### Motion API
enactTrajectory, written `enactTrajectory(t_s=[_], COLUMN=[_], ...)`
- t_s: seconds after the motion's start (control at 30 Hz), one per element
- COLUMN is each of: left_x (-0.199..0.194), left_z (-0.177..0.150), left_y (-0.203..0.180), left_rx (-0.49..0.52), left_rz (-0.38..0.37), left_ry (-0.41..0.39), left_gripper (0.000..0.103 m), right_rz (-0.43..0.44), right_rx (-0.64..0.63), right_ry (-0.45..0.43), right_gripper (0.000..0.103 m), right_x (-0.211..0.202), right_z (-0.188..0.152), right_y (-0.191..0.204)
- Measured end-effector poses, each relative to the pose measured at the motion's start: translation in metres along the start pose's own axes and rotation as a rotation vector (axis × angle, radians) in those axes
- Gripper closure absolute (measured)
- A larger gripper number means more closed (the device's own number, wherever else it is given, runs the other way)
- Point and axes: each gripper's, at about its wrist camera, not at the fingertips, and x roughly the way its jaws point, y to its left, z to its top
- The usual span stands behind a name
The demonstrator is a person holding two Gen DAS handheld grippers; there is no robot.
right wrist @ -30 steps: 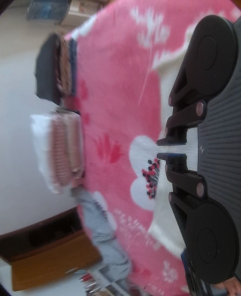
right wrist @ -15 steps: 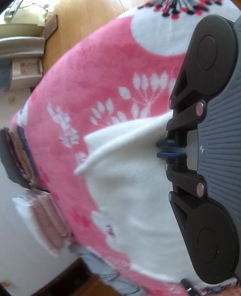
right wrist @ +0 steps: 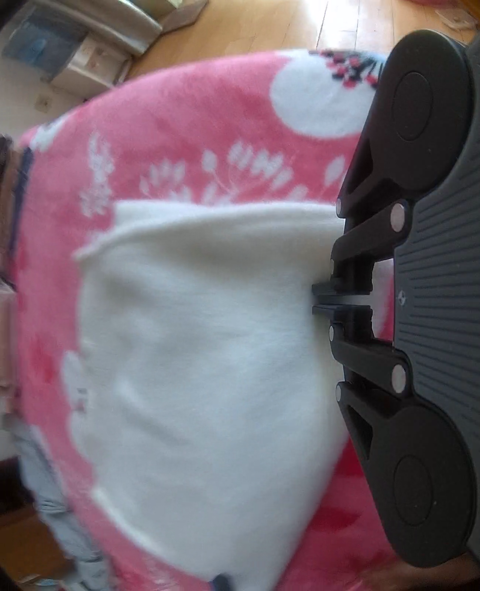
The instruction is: Fold clothes
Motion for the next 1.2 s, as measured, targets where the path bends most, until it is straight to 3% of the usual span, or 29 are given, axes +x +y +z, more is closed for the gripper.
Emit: enactTrajectory(t_s=[0.13,0.23,0.33,0.43,0.57,0.67,0.77,0.83,0.87,0.9,1.0,1.2], left_x=[-0.006,-0.01,-0.015,-0.013,-0.001,0.008,0.017,0.023,0.026,0.029,0.034,0.034], left_z=[-0.003,-0.005,-0.007,-0.01,-0.014,-0.016,-0.019,-0.021,-0.022,-0.023,-0.024,-0.023], left_y=[-0.004,-0.006,-0.009,-0.015,-0.029,-0.04,-0.051,-0.058,-0.061,-0.065,-0.071,-0.069], left_rx=[0.035,0.061,0.087,0.108,0.127,0.142,0.156,0.166,0.171,0.176,0.177,0.146], left_rz=[0.006,0.01,0.014,0.012,0.0,-0.01,-0.019,-0.026,-0.029,-0.032,-0.038,-0.037], left_ry=[0.005,0.008,0.011,0.028,0.072,0.105,0.139,0.161,0.172,0.184,0.203,0.206], left_gripper=[0.067,0.064,0.064,0.052,0.043,0.032,0.03,0.016,0.004,0.001,0.0,0.0], right_rz=[0.082,0.022,0.021,0.011,0.081,0.097,0.078,0.075,0.08,0.089,0.114,0.092], right_rx=[-0.121,-0.191,-0.112,-0.091,-0.089,-0.119,-0.124,-0.084,-0.052,-0.026,0.039,0.038], right_ry=[0.033,0.115,0.107,0.032,-0.081,-0.043,-0.028,-0.034,-0.036,-0.04,-0.053,-0.061], right_gripper=[0.099,0.1,0.1,0.099,0.098,0.098,0.098,0.098,0.098,0.098,0.098,0.098], right_x=[-0.002,0.048,0.046,0.017,0.003,0.036,0.074,0.075,0.075,0.076,0.075,0.075], right_z=[-0.005,-0.016,-0.006,0.001,0.013,0.013,0.008,0.009,0.01,0.009,0.004,0.005], right_y=[0.025,0.036,0.034,0.042,0.066,0.082,0.093,0.093,0.091,0.089,0.084,0.093])
